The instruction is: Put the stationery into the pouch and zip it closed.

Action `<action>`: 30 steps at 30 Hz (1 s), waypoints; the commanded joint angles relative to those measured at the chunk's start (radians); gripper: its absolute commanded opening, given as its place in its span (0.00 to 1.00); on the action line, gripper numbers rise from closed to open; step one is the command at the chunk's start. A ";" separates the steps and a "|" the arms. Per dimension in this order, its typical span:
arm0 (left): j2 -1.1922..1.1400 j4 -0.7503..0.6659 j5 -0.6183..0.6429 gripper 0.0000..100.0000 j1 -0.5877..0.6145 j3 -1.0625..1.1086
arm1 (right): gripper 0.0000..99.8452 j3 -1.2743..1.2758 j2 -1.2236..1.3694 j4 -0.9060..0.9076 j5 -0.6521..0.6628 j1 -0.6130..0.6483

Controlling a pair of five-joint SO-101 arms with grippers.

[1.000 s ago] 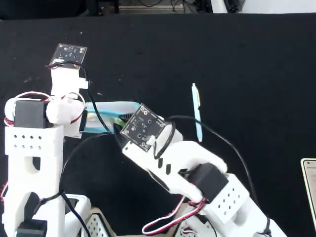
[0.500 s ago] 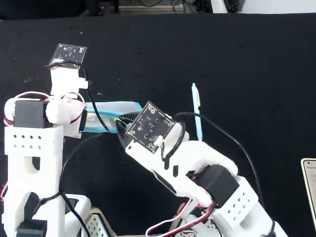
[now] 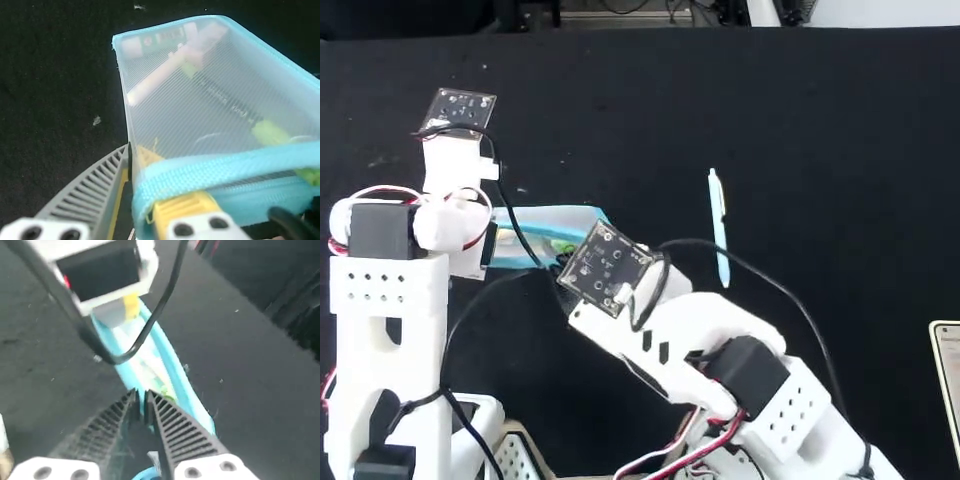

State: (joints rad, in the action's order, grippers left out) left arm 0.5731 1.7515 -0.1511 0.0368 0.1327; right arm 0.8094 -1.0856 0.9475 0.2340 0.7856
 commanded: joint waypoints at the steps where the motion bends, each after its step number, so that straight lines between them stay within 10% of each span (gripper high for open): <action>1: -0.009 0.006 -0.005 0.03 0.004 -0.008 | 0.02 0.015 0.013 -0.051 -0.061 -0.071; 30: -0.009 0.006 -0.005 0.03 0.004 -0.010 | 0.14 -0.443 0.452 0.236 -0.330 -0.089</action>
State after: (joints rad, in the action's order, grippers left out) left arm 0.5700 1.7469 -0.1450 0.0338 0.1327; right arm 0.4043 -0.6866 1.1730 -0.0836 0.7135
